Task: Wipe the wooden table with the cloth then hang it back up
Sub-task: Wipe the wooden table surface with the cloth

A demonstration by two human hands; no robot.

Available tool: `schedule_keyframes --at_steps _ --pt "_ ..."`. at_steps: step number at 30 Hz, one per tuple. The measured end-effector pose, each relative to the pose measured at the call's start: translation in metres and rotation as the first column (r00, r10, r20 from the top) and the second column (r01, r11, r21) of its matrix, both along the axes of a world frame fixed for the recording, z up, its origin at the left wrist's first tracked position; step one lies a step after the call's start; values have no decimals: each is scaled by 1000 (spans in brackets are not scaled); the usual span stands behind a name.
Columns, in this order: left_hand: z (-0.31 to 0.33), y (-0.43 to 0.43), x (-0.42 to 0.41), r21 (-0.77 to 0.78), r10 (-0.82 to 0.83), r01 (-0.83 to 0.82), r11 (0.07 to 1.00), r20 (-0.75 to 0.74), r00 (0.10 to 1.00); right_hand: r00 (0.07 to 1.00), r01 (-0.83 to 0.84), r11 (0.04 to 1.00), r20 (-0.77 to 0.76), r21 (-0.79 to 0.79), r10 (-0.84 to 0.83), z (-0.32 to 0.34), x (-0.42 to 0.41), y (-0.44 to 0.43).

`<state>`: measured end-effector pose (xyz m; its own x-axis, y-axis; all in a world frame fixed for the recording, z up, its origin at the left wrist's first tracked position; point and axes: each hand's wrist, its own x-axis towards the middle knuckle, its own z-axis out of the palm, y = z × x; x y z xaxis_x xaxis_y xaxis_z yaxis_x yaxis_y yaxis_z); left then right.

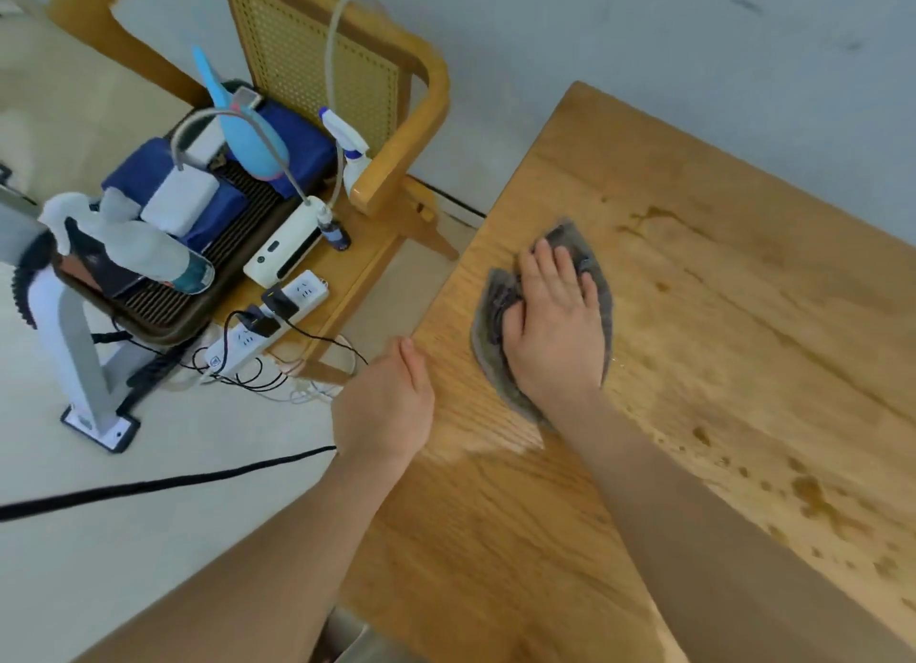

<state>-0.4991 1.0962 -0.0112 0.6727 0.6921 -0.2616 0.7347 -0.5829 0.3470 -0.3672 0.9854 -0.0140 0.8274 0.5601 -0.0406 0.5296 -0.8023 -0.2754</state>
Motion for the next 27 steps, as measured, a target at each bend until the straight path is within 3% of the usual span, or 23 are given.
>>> schedule_keyframes --at_steps 2,4,5,7,10,12,16,18,21,23,25,27 --pt "2 0 1 2 6 -6 1000 -29 1000 965 -263 965 -28 -8 262 2 -11 -1" --pt "4 0 5 -1 3 -3 1000 -29 1000 930 -367 930 -22 -1 367 4 16 -20" --pt "3 0 8 -6 -5 5 1000 -30 1000 953 -302 953 -19 -11 302 4 35 -32" --pt "0 1 9 -12 -12 11 1000 -15 1000 1000 6 1000 -25 7 -6 6 71 -50" --pt "0 2 5 -9 -54 54 999 32 998 941 339 940 -8 33 -339 3 70 -39" --pt "0 3 2 -17 -83 84 996 51 995 964 265 962 -10 67 -265 1 37 -6" --pt "-4 6 2 -33 -139 143 989 106 985 992 -118 991 -40 63 120 2 22 -4" --pt "-5 8 5 -24 -195 199 980 111 974 999 -43 996 -29 75 45 1 49 -30" --pt "4 10 27 -11 -303 308 951 144 942 940 340 934 -36 112 -338 4 71 -44" --pt "5 11 64 1 -356 362 932 194 914 890 455 884 -27 111 -455 4 61 -18" --pt "4 13 112 23 -382 385 923 202 902 921 390 914 -27 112 -389 2 42 5" --pt "3 16 158 -7 -352 361 933 203 914 986 167 983 -34 77 -165 2 33 4"
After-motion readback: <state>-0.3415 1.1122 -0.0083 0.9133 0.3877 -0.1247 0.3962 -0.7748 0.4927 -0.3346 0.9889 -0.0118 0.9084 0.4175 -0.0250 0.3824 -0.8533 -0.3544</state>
